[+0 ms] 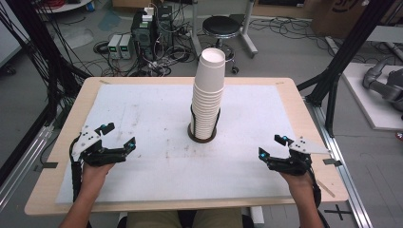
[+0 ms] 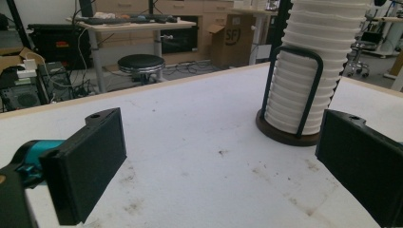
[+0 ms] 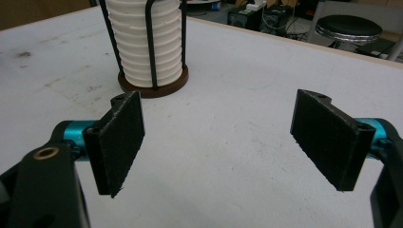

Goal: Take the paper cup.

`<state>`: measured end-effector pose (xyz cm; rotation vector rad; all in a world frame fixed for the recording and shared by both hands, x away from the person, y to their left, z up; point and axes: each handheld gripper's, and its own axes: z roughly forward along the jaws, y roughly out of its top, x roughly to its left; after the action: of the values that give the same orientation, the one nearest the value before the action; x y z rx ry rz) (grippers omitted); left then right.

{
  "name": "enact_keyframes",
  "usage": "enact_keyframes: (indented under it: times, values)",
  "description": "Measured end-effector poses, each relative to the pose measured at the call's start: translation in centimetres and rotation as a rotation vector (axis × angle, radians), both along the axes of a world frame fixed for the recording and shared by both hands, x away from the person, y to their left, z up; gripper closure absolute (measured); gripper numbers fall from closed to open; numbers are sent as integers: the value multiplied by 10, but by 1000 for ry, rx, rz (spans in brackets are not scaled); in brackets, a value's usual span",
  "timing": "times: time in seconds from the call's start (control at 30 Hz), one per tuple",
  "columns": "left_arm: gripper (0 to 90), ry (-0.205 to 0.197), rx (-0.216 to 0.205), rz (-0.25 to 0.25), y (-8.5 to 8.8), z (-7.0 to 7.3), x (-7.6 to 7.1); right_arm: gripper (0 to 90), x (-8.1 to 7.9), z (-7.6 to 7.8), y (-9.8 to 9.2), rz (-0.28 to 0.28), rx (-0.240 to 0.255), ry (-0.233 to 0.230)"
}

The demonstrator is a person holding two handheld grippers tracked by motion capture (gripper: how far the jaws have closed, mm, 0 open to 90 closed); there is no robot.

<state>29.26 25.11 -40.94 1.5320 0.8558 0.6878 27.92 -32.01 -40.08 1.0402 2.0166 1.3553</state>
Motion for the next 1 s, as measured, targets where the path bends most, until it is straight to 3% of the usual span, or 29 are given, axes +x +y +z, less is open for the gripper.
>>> enact_keyframes:
  times: [0.13, 0.33, 0.47, 0.73, 0.9, 0.93, 1.0]
  values:
    - [29, 15, -40, -9, 0, 1, 2, 193, -2, 1, -2, -7, 9, -2]
    - [28, 32, -61, -4, -1, -1, 6, 193, -4, 0, -5, -19, 31, 2]
    - [29, 32, -35, -12, -1, 0, 9, 193, -3, 1, -4, -10, 28, 16]
    - [29, 59, -55, -29, -4, -1, 4, 193, 0, 13, 1, 6, 75, 42]
    - [29, 70, -41, -41, -10, -3, 6, 193, 8, 42, 11, 76, 109, 16]
    - [28, 70, -41, -41, -10, -3, 6, 193, 8, 42, 11, 76, 109, 16]
    - [28, 70, -33, -48, -11, -3, 6, 193, 15, 61, 17, 111, 100, -1]
